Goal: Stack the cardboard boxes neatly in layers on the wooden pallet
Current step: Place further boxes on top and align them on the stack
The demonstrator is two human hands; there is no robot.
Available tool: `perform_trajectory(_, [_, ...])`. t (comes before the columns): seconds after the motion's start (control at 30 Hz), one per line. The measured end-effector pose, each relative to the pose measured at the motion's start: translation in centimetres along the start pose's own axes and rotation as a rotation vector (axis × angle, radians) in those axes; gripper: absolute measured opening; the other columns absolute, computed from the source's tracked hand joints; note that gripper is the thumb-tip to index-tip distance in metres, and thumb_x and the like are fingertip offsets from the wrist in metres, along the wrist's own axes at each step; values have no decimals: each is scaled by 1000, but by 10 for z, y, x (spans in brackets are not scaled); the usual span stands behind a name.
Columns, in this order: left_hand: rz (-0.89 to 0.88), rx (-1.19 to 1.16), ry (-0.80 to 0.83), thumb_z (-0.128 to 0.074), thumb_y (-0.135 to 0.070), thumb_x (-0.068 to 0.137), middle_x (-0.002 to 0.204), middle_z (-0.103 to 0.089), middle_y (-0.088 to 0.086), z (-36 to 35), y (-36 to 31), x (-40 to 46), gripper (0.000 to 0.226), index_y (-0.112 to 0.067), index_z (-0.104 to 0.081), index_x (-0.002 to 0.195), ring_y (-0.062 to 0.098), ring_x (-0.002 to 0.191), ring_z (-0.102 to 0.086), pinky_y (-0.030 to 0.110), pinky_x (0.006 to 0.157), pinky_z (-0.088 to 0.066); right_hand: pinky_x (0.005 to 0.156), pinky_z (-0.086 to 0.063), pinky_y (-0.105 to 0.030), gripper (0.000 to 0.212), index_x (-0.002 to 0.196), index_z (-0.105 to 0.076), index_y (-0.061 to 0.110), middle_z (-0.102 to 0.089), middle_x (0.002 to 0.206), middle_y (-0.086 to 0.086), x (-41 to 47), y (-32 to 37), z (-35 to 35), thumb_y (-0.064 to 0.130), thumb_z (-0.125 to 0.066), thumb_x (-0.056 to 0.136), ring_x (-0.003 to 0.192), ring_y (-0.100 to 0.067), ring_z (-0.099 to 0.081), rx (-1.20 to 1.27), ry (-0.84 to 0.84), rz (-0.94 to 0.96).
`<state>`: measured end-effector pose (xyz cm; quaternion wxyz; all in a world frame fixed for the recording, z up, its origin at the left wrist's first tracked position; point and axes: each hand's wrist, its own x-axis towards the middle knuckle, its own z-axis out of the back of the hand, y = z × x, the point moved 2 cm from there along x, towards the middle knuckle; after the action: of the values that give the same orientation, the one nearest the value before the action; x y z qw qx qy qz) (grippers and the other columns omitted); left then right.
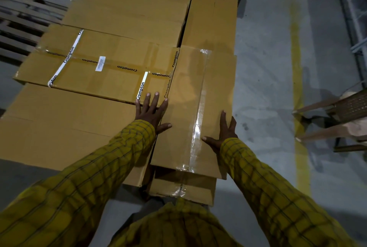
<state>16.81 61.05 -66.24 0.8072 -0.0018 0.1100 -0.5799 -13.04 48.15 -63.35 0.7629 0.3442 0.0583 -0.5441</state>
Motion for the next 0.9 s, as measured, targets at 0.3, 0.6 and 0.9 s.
perform_trajectory(0.3, [22,13,27,-48,-86,79,173,-1,4,3,-2,0,107,-35,-8,163,37,158,2,68,120,1,116,-38,-46,141,157,24,47,22,169,-10,4,-2,-2,69,-83,68,153,-44,-24,-21,62,-33])
perform_trajectory(0.6, [-15,68,35,-48,-92,74,173,-4,10,31,0,12,108,-31,-24,160,37,158,11,68,118,14,117,10,-72,122,160,20,41,40,163,-8,52,100,-14,100,-37,70,151,-41,31,-412,-62,243])
perform_trajectory(0.9, [16,37,-42,-49,-89,67,174,3,1,11,15,40,124,-28,-6,166,35,158,9,67,122,2,121,11,-66,69,162,-4,49,13,173,-8,169,220,-55,72,-28,101,156,-40,18,-234,-153,313])
